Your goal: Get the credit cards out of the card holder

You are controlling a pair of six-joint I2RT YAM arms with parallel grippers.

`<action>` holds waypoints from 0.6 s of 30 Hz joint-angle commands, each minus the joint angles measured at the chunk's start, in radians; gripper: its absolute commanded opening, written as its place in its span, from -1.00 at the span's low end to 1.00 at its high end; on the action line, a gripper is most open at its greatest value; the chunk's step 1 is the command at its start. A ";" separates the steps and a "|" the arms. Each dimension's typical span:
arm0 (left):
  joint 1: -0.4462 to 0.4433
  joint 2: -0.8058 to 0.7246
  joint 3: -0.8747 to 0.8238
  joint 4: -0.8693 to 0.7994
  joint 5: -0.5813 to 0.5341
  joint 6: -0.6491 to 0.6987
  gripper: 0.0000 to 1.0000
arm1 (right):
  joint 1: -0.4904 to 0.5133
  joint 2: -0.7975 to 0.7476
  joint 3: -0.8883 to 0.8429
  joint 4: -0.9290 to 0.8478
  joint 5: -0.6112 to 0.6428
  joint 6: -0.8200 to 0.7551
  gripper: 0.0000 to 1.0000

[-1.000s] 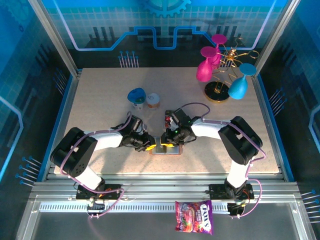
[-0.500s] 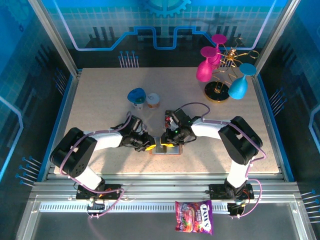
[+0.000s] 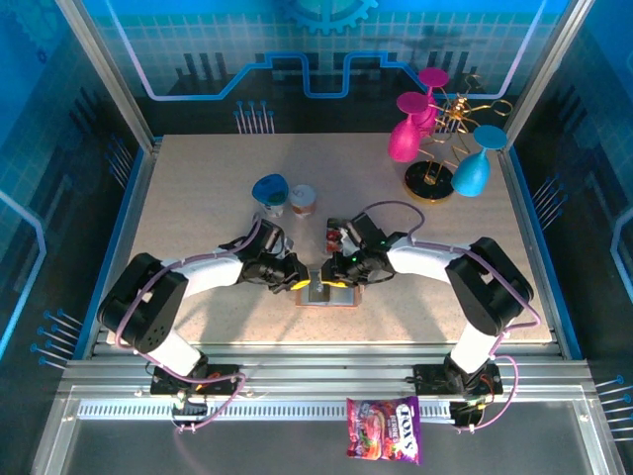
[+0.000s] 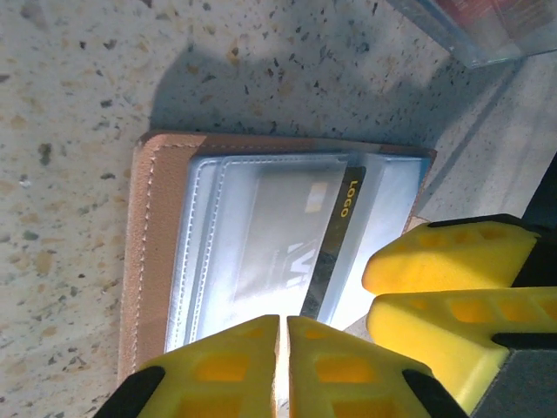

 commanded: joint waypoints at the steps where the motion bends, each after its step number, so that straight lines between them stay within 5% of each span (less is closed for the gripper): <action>1: 0.008 0.024 0.031 -0.052 0.015 0.043 -0.79 | -0.011 -0.012 -0.017 0.021 -0.024 0.011 -0.36; 18: 0.007 0.084 0.012 -0.041 0.017 0.057 -0.86 | -0.022 0.015 -0.061 0.068 -0.043 0.017 -0.39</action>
